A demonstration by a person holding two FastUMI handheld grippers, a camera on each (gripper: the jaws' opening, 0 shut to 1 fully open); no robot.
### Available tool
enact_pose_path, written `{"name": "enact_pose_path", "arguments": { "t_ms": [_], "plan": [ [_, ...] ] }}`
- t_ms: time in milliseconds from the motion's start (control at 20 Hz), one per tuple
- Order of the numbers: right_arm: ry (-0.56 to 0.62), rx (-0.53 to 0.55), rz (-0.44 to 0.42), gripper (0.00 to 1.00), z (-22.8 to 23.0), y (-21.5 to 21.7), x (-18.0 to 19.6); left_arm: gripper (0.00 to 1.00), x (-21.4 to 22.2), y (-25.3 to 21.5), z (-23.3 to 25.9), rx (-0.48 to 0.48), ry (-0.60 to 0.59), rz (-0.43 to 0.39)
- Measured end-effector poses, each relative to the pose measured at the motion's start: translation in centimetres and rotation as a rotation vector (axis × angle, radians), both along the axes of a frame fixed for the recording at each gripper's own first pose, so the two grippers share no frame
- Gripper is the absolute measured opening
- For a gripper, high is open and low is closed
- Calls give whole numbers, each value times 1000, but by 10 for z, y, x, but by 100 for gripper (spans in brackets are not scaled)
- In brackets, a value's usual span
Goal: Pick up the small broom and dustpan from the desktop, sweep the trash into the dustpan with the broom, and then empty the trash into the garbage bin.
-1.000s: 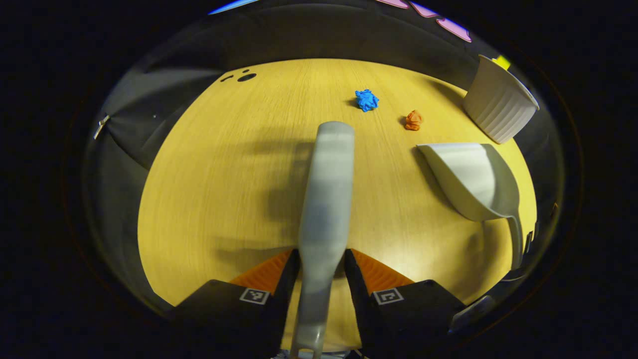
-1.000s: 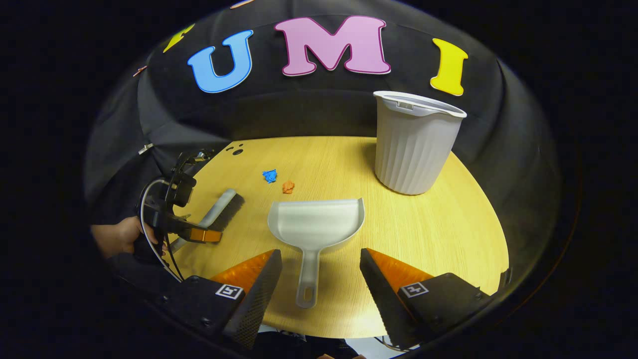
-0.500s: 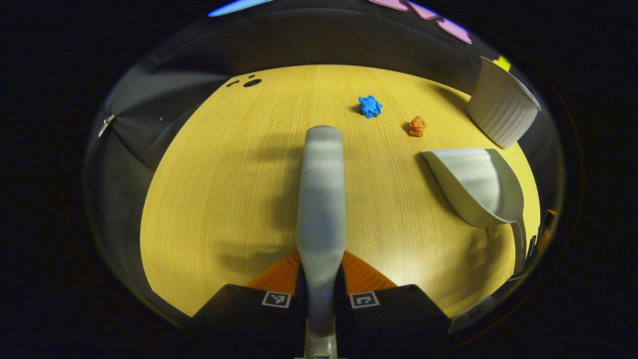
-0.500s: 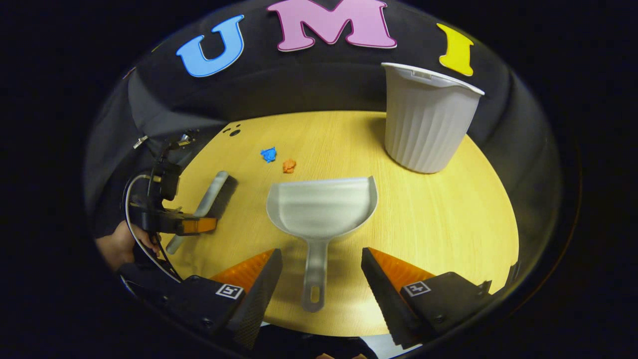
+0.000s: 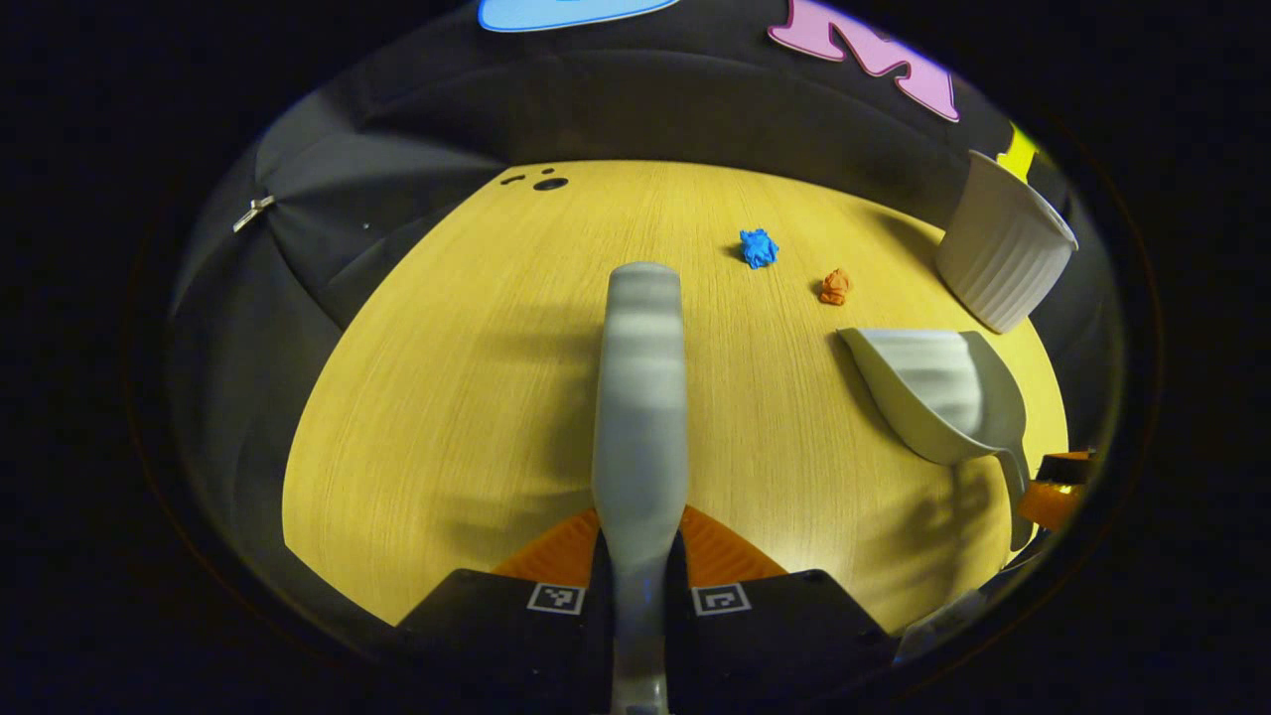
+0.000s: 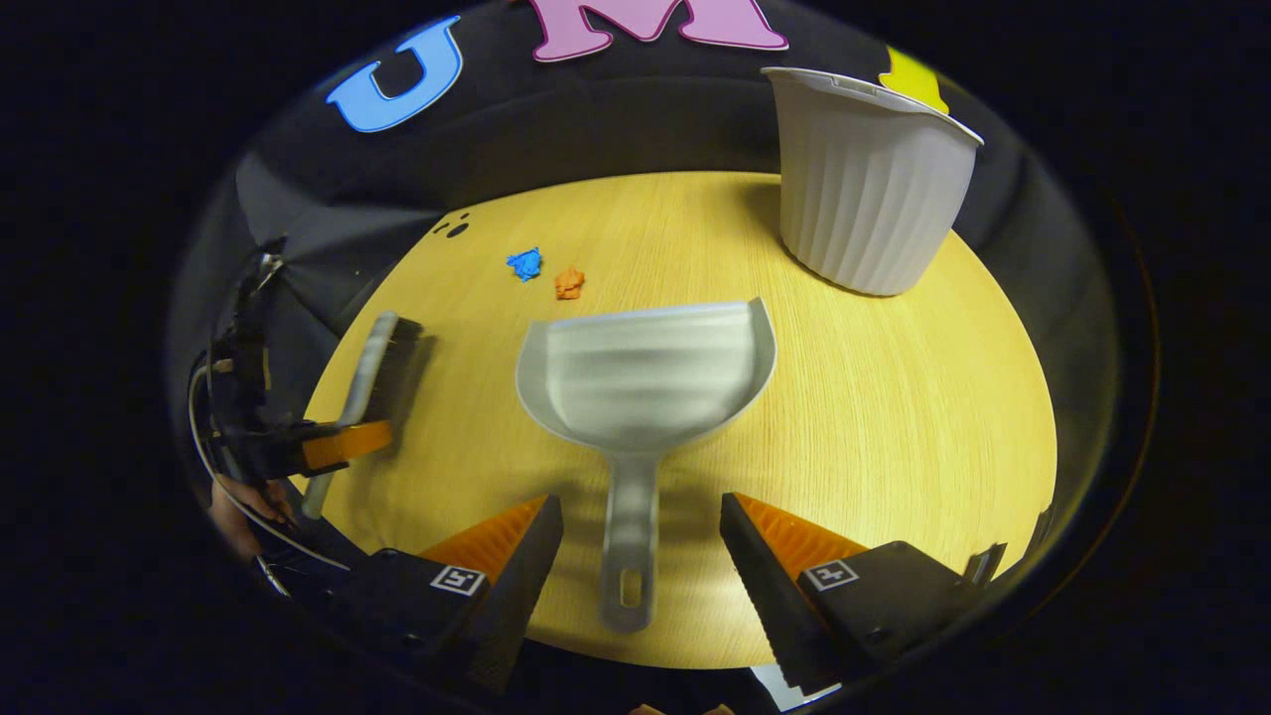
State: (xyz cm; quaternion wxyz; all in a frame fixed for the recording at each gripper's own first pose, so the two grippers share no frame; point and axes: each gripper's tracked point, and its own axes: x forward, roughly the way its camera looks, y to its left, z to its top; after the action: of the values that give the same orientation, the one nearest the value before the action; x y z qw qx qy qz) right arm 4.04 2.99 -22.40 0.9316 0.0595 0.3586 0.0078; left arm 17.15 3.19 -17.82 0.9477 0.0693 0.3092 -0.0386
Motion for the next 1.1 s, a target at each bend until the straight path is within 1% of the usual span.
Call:
{"name": "enact_pose_path", "arguments": {
  "t_ms": [250,500,650,700,750,800,850,900,950,1000,1050,1100],
  "plan": [
    [61,14,-14,99,-24,-5,11,25,-27,-1,21,-90,-41,37],
    [118,1,-5,99,-43,1,24,25,-39,7,29,-61,-71,77],
    [166,7,-13,94,-55,7,32,25,-42,8,29,-51,-76,97],
    [139,5,-22,87,-52,5,40,25,-42,8,28,-47,-74,102],
    [141,6,-20,86,-52,7,45,25,-42,9,27,-43,-70,108],
    [151,-11,-31,78,-50,3,45,25,-42,9,27,-41,-67,114],
    [160,-17,-39,77,-54,1,46,25,-42,9,26,-42,-64,118],
    [154,-19,-46,60,-49,-1,47,25,-41,9,26,-42,-61,124],
    [158,-16,-39,56,-53,0,48,25,-40,9,25,-43,-59,129],
    [151,-13,-34,48,-53,-1,50,24,-39,7,24,-44,-54,132],
    [156,-4,-32,39,-53,0,48,25,-37,7,24,-43,-51,134],
    [156,6,-23,40,-52,0,50,25,-34,5,24,-43,-47,133]
  ]
}}
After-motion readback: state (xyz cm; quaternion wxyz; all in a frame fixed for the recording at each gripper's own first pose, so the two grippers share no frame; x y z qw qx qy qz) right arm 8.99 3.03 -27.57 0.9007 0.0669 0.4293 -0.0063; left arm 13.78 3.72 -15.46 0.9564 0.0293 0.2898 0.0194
